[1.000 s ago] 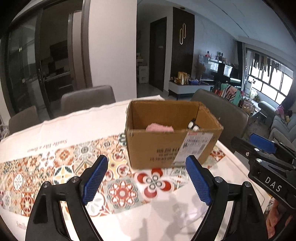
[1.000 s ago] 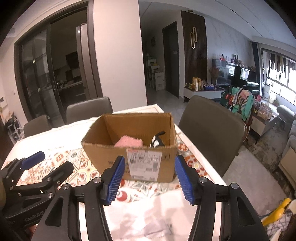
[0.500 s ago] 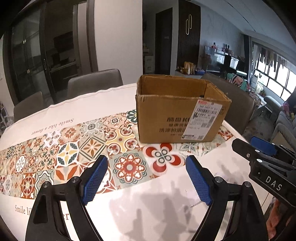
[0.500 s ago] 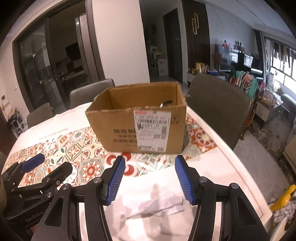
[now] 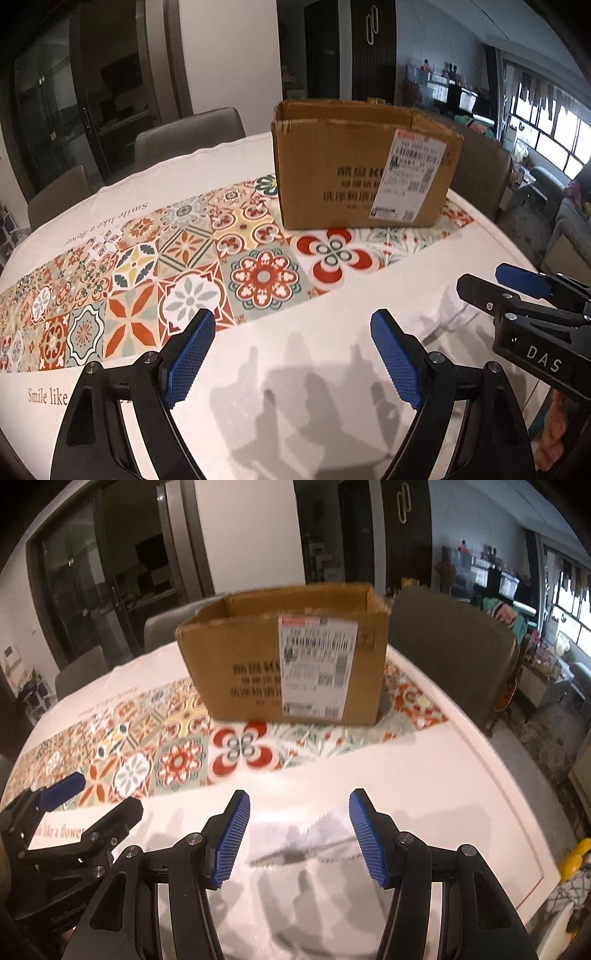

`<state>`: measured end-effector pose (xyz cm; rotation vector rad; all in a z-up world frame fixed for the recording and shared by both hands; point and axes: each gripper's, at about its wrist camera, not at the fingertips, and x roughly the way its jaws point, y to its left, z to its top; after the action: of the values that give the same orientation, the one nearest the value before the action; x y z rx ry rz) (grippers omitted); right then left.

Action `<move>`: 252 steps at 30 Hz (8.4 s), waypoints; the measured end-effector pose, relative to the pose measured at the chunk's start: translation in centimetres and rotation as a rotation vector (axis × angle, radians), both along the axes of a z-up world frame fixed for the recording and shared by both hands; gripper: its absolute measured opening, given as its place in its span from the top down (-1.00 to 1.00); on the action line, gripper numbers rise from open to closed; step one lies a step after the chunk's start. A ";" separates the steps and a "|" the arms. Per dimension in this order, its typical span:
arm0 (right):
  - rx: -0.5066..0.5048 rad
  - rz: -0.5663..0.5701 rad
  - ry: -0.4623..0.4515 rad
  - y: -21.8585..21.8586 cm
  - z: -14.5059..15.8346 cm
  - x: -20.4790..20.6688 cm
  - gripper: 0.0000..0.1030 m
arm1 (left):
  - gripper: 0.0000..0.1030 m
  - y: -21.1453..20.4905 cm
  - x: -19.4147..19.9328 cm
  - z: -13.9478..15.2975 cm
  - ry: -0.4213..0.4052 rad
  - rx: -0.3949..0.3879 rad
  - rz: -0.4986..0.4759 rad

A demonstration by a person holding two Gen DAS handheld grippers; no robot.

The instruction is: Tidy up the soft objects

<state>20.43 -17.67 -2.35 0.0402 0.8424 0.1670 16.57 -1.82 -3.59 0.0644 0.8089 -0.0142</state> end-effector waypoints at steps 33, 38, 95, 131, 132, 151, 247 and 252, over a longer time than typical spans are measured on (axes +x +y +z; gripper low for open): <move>-0.101 0.046 0.207 1.1 -7.7 3.0 -0.14 | -0.68 -0.4 2.7 -5.6 0.185 0.004 0.024; -0.112 0.056 0.189 1.2 -7.7 2.8 0.19 | -0.68 -0.6 2.7 -5.8 0.191 0.005 0.020; 0.003 0.024 -0.230 0.5 7.3 1.9 0.80 | -0.72 -0.4 4.3 7.2 -0.130 -0.035 -0.008; -0.007 0.026 -0.335 1.0 10.5 12.6 0.80 | -0.76 1.0 12.4 8.7 -0.202 -0.017 0.056; -0.009 0.026 -0.330 1.1 10.3 13.0 0.80 | -0.76 1.1 12.6 8.5 -0.198 -0.016 0.058; -0.069 0.030 -0.205 2.0 7.0 18.7 0.76 | -0.76 1.4 14.6 6.3 -0.145 0.011 0.086; -0.019 -0.108 -0.340 -0.9 11.7 -6.8 -0.05 | -1.00 -0.2 -5.2 12.8 -0.397 0.022 0.066; -0.016 -0.109 -0.337 -1.2 11.8 -6.8 -0.05 | -1.00 -0.3 -5.1 12.7 -0.394 0.022 0.063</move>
<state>13.59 -18.88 9.40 0.0414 0.5040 0.0612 11.45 -2.08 9.15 0.0596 0.4167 0.0655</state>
